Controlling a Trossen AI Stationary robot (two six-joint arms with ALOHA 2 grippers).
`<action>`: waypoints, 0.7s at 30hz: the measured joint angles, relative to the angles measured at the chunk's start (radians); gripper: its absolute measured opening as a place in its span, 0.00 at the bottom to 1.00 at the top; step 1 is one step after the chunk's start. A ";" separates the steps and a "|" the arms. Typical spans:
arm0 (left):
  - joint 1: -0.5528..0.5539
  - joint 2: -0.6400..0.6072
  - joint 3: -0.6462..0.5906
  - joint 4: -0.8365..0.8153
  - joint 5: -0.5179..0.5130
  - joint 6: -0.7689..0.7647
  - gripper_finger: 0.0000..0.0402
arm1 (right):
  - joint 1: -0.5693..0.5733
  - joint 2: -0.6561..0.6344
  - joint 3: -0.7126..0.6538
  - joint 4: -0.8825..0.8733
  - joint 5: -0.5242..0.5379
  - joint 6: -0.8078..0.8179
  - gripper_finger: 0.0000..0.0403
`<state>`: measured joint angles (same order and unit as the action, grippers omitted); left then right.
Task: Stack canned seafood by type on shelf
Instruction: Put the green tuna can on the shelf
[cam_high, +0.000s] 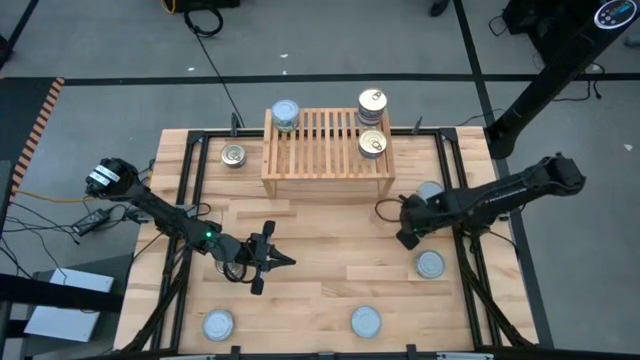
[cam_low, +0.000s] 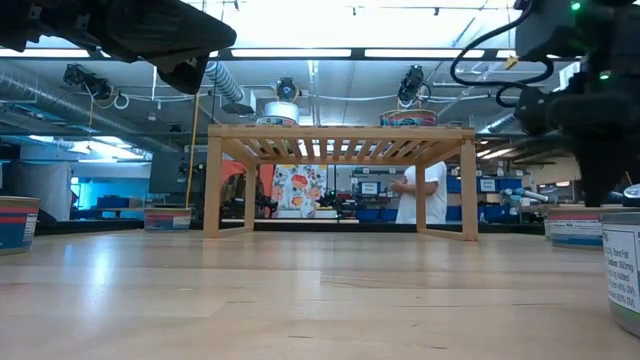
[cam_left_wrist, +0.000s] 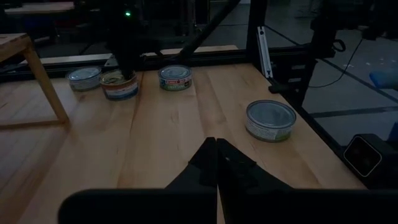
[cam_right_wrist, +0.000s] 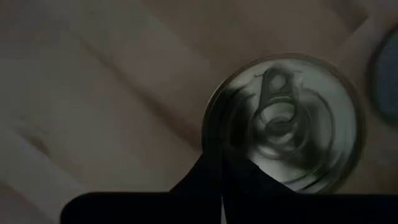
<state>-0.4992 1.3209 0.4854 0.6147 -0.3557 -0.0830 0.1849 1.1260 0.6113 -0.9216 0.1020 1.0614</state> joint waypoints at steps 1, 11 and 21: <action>0.000 0.000 0.000 0.000 0.000 0.000 0.00 | 0.019 0.008 0.000 0.000 -0.011 0.009 0.00; 0.000 0.000 0.000 0.000 0.000 0.000 0.00 | 0.190 0.007 0.001 0.001 -0.185 0.177 0.00; 0.000 0.000 0.000 0.001 0.000 0.000 0.00 | 0.308 0.006 0.127 -0.057 -0.079 0.244 0.00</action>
<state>-0.4995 1.3209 0.4854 0.6155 -0.3557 -0.0834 0.4926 1.1324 0.7388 -0.9788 0.0225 1.3055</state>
